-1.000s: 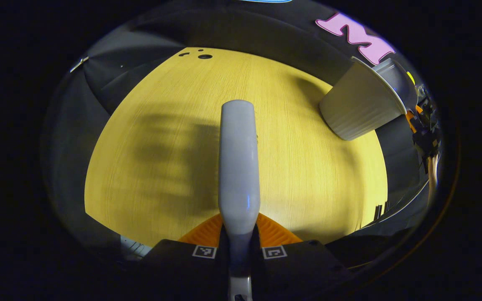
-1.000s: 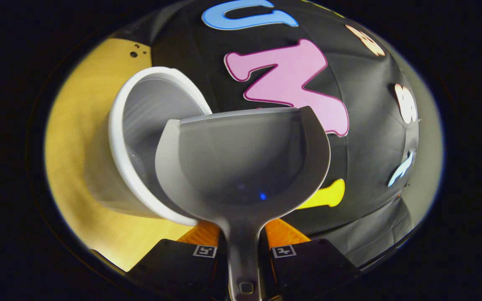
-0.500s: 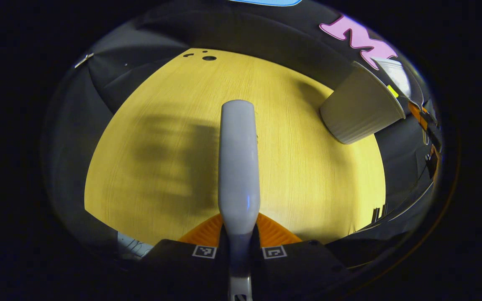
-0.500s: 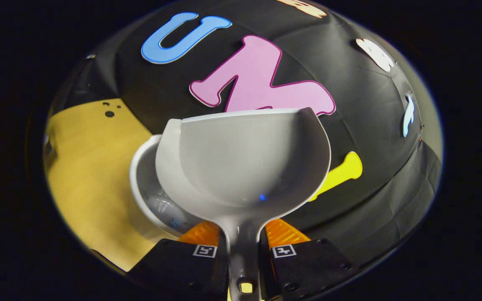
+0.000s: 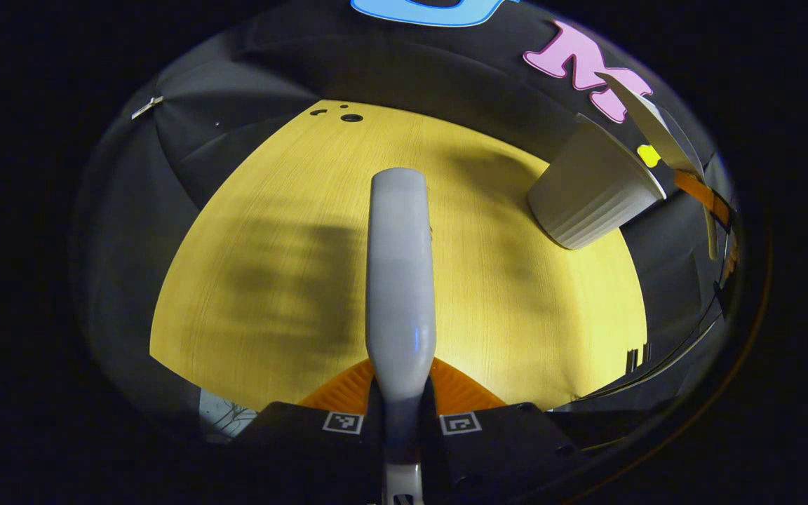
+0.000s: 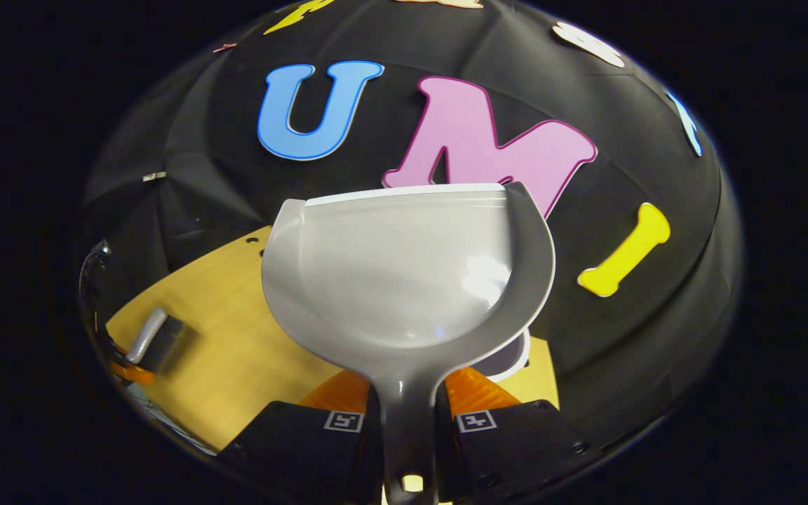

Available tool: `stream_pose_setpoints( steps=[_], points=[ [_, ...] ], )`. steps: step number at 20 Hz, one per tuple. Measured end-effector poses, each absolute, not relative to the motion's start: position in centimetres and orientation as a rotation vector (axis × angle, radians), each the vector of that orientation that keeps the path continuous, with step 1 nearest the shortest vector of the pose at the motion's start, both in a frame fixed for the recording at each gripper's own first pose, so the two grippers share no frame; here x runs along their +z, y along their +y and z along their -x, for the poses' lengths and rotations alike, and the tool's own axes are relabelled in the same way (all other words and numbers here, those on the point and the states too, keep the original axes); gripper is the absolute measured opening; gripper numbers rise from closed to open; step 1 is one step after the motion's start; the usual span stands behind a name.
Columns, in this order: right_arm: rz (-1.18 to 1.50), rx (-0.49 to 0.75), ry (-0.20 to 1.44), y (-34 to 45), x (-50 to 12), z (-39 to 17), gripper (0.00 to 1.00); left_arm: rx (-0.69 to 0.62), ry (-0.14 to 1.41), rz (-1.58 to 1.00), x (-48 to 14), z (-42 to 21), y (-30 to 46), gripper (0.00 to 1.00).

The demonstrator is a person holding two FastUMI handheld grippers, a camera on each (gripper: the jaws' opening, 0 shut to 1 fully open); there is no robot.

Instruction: Pick up the small broom and dustpan from the desktop, sweep the trash into the dustpan with the broom, and then empty the trash into the garbage bin.

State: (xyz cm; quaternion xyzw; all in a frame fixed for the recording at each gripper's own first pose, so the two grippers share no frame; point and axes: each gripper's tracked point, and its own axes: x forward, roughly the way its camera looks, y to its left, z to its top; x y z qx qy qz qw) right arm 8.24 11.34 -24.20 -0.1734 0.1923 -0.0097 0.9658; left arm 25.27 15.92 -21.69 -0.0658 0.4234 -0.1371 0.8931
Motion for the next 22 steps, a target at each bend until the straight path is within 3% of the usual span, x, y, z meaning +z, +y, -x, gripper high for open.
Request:
stream_pose_setpoints(
  steps=[9,14,20,22],
  points=[
    [0.162,0.115,0.657,18.7,-36.8,-2.4,0.33,-0.286,0.88,0.081,-23.8,-25.8,17.1,0.25],
    [0.106,0.11,0.783,19.9,-42.8,-0.6,0.33,-0.268,0.91,0.07,-25.9,-26.2,17.2,0.28],
    [0.006,0.072,0.921,20.4,-50.1,-0.7,0.33,-0.253,0.98,-0.021,-28.5,-27.2,17.6,0.22],
    [-0.02,0.059,0.955,20.4,-51.7,-0.8,0.33,-0.249,0.996,-0.044,-28.7,-27.5,17.7,0.26]
  ],
)
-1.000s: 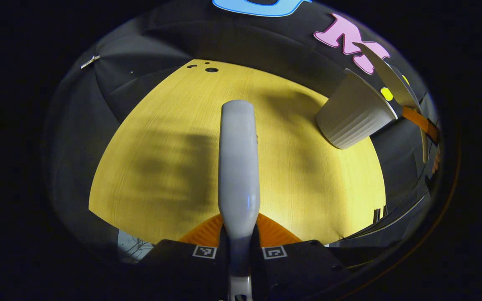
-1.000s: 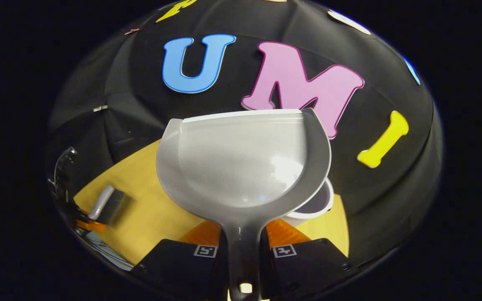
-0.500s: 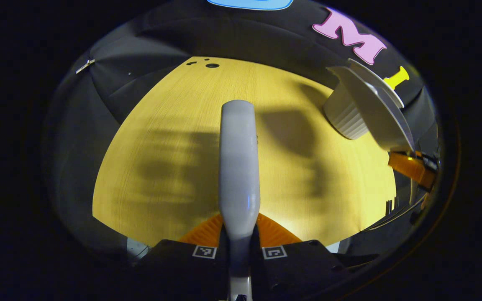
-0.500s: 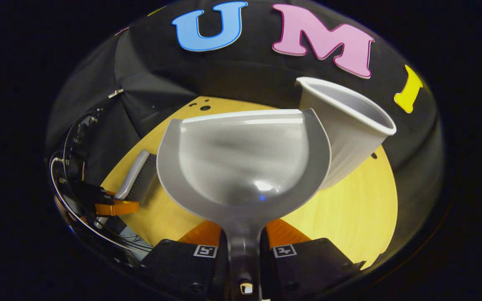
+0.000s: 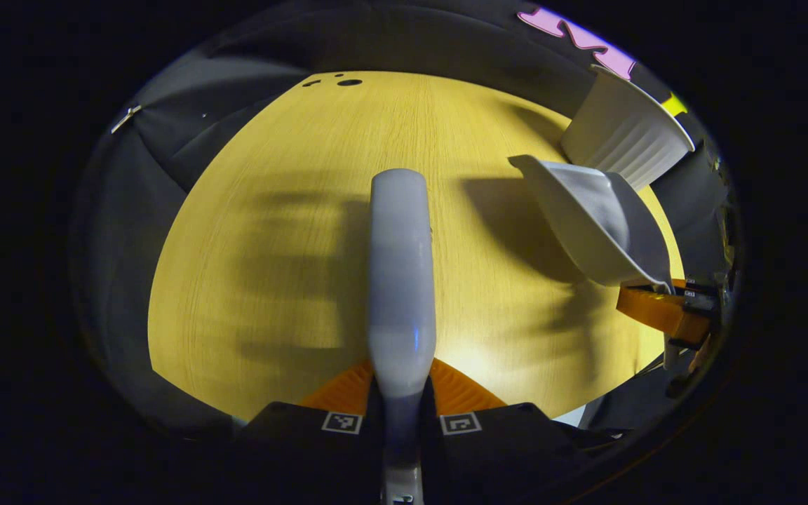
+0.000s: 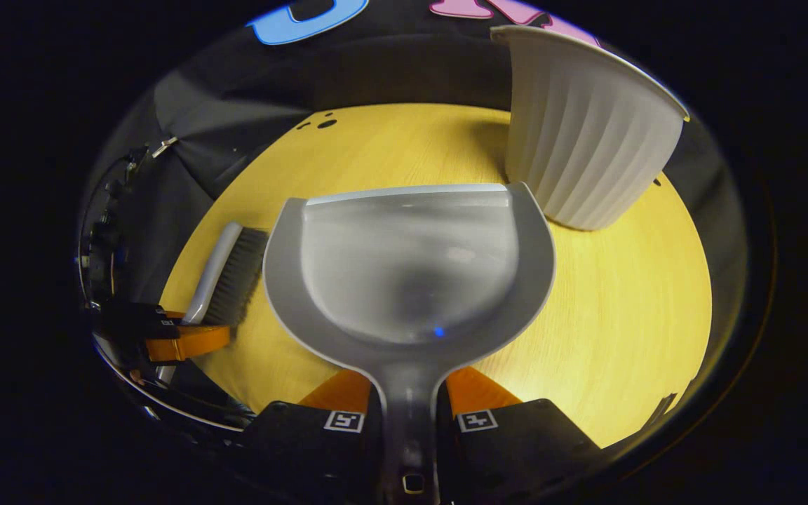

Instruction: Pick up the small broom and dustpan from the desktop, sweep the trash into the dustpan with the broom, and then empty the trash into the garbage bin.

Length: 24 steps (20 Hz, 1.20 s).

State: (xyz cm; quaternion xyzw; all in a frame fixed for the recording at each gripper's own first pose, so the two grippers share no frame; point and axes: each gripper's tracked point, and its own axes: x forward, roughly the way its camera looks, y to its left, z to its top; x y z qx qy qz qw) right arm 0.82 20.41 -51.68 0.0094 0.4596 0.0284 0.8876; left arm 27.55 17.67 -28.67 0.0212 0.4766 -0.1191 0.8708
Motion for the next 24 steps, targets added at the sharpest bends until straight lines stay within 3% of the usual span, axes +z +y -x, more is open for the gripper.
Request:
stream_pose_setpoints(
  steps=[8,9,10,11,12,13,14,15,16,17,18,19,20,24],
  points=[
    [-0.08,0.005,1.021,20.5,-53.8,-0.2,0.35,-0.226,1.025,-0.176,-28.4,-28.3,16.6,0.28],
    [-0.085,0.01,1.028,20.7,-53.9,0.0,0.43,-0.224,1.029,-0.187,-28.3,-28.2,16.6,0.28],
    [-0.102,0.019,1.031,21.2,-53.8,-0.1,0.29,-0.22,1.032,-0.192,-28.3,-28.2,16.7,0.31],
    [-0.116,0.02,1.027,21.5,-53.8,-0.2,0.39,-0.224,1.031,-0.192,-28.3,-28.2,16.6,0.29],
    [-0.131,0.029,1.025,21.8,-53.7,-0.1,0.27,-0.234,1.025,-0.188,-28.2,-28.1,16.4,0.3],
    [-0.136,0.043,1.02,22.1,-53.5,-0.2,0.51,-0.246,1.02,-0.183,-28.0,-28.0,16.3,0.31],
    [-0.13,0.064,1.01,22.4,-53.1,-0.2,0.48,-0.252,1.014,-0.176,-27.8,-27.8,16.1,0.4],
    [-0.117,0.082,0.996,22.8,-52.7,-0.1,0.84,-0.252,1.003,-0.166,-27.4,-27.7,16.1,0.47],
    [-0.1,0.083,0.978,22.9,-52.2,-0.2,0.85,-0.251,0.99,-0.156,-27.3,-27.3,16.1,0.64],
    [-0.092,0.088,0.961,22.9,-51.8,0.1,1.0,-0.243,0.978,-0.139,-27.0,-27.3,16.0,0.8],
    [-0.093,0.088,0.945,22.9,-50.9,0.2,1.0,-0.25,0.961,-0.115,-26.3,-27.1,15.7,0.97],
    [-0.099,0.085,0.929,22.8,-50.2,0.4,0.89,-0.264,0.939,-0.094,-25.5,-26.8,15.3,0.96],
    [-0.107,0.084,0.905,22.8,-49.1,0.6,0.99,-0.274,0.905,-0.088,-24.5,-26.4,15.0,0.96],
    [0.002,0.09,0.714,21.5,-41.9,0.7,0.99,-0.297,0.72,-0.111,-18.6,-24.9,14.4,0.96]
  ],
)
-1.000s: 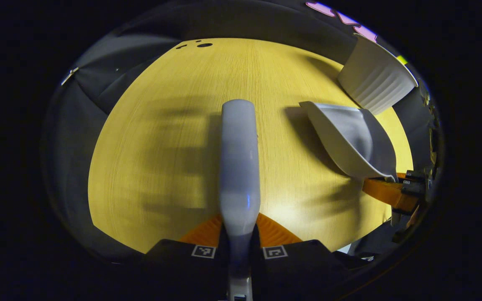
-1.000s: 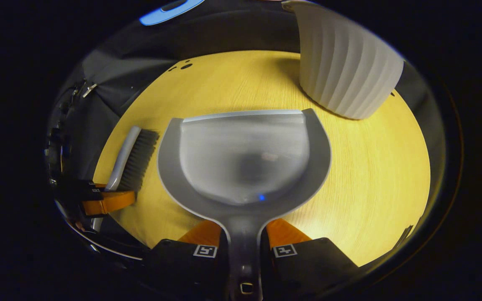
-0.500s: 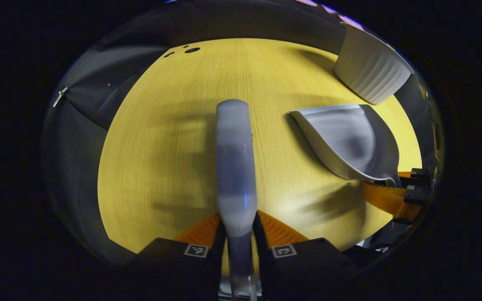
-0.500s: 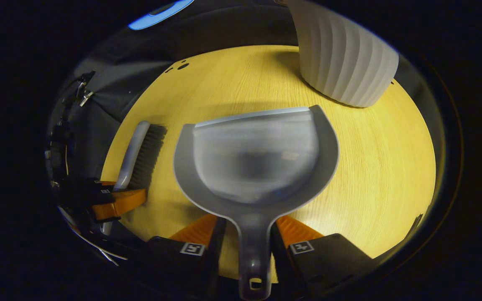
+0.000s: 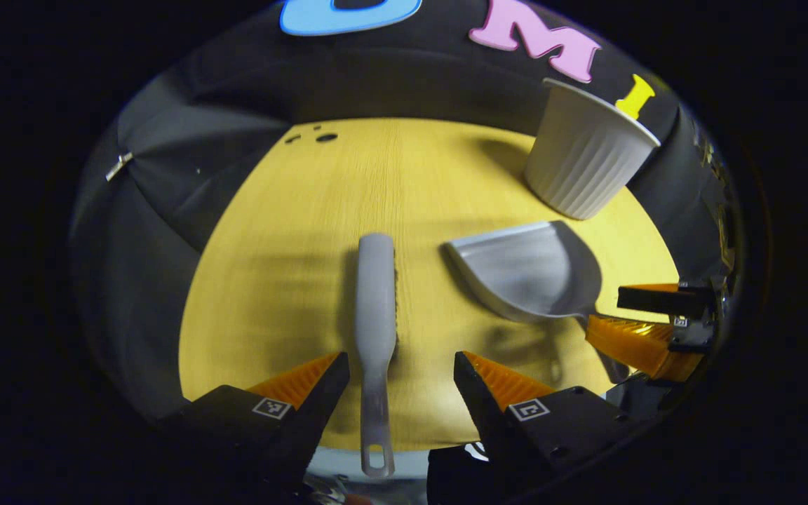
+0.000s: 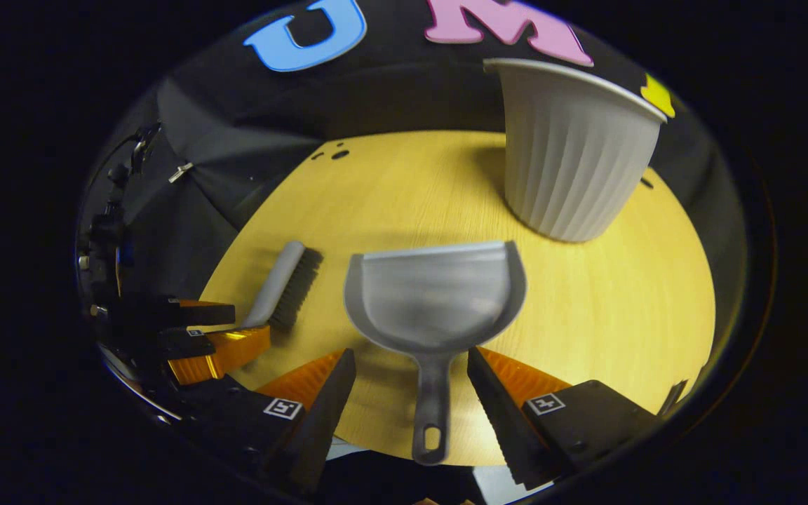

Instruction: Pick up the small broom and dustpan from the desktop, sweep the trash into the dustpan with the broom, and then empty the trash into the garbage bin.

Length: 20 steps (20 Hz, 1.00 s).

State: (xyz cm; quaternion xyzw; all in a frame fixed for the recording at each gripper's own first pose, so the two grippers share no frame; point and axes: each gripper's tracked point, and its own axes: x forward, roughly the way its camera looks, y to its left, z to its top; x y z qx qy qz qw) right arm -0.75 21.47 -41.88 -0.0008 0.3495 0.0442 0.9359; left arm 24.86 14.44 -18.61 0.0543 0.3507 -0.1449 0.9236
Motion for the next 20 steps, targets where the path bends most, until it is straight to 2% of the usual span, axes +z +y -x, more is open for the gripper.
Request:
stream_pose_setpoints(
  steps=[4,8,11,14,20],
  points=[
    [0.085,0.085,0.44,21.0,-32.6,1.0,0.99,-0.337,0.449,-0.069,-11.2,-23.0,12.7,0.96],
    [0.097,0.047,0.249,20.4,-26.8,2.4,0.99,-0.293,0.18,-0.007,-5.0,-20.4,12.4,0.96],
    [0.073,0.033,0.182,20.2,-24.9,4.4,0.98,-0.267,0.108,0.029,-3.6,-18.4,12.5,0.96],
    [0.022,-0.009,0.121,19.4,-24.1,6.4,0.98,-0.265,0.046,0.012,-3.1,-19.0,12.8,0.96],
    [0.002,0.004,0.161,20.6,-26.3,8.2,0.99,-0.319,-0.02,-0.077,-1.8,-18.0,11.2,0.96]
  ],
)
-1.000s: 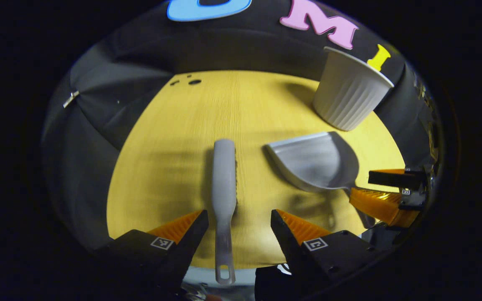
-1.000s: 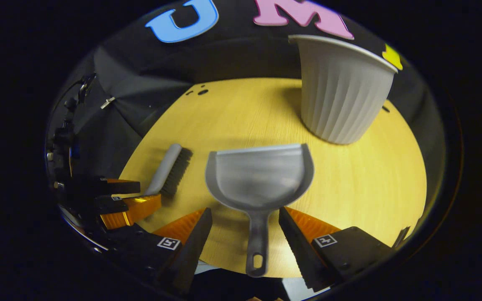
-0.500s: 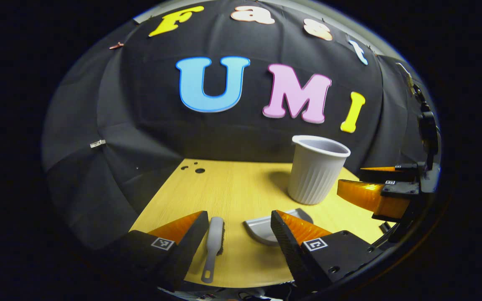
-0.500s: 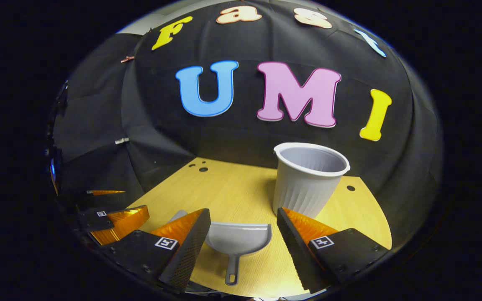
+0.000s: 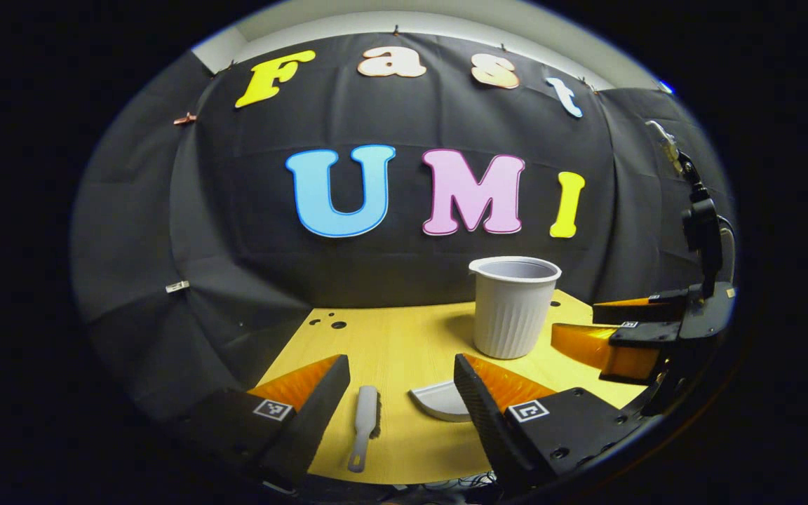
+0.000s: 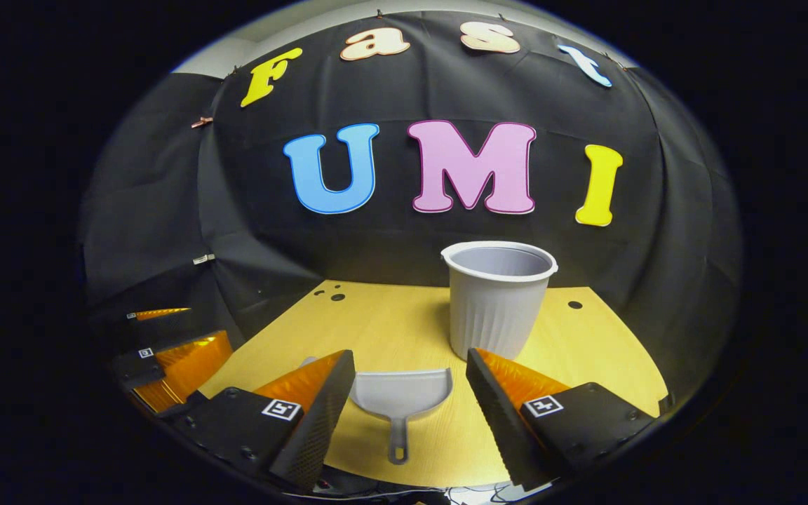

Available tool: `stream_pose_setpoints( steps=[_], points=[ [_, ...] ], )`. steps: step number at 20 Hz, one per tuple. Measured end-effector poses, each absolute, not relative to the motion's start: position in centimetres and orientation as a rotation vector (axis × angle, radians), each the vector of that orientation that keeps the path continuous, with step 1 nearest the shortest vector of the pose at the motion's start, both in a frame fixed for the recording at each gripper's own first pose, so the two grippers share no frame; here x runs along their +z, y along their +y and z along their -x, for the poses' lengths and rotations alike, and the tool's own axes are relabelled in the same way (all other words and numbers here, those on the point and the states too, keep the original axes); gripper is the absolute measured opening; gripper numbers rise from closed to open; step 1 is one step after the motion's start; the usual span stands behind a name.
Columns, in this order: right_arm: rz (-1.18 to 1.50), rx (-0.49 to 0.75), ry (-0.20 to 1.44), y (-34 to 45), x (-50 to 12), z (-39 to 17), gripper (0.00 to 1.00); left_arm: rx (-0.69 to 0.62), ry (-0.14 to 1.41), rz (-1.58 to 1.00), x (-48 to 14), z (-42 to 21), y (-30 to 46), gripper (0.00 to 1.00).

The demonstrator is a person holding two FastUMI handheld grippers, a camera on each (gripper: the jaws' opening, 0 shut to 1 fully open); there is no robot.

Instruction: Pick up the small broom and dustpan from the desktop, sweep the trash into the dustpan with the broom, and then empty the trash into the garbage bin.

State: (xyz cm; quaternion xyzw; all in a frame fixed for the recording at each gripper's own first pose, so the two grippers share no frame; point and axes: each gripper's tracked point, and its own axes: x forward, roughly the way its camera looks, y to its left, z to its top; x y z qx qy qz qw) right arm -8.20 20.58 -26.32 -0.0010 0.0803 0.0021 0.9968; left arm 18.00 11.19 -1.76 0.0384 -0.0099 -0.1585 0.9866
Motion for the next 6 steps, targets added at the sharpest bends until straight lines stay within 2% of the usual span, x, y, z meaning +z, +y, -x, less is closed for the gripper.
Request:
stream_pose_setpoints(
  steps=[6],
  points=[
    [0.032,-0.044,0.156,19.2,-26.6,9.1,0.99,-0.371,-0.01,-0.076,-2.2,-18.5,9.1,0.96]
  ],
)
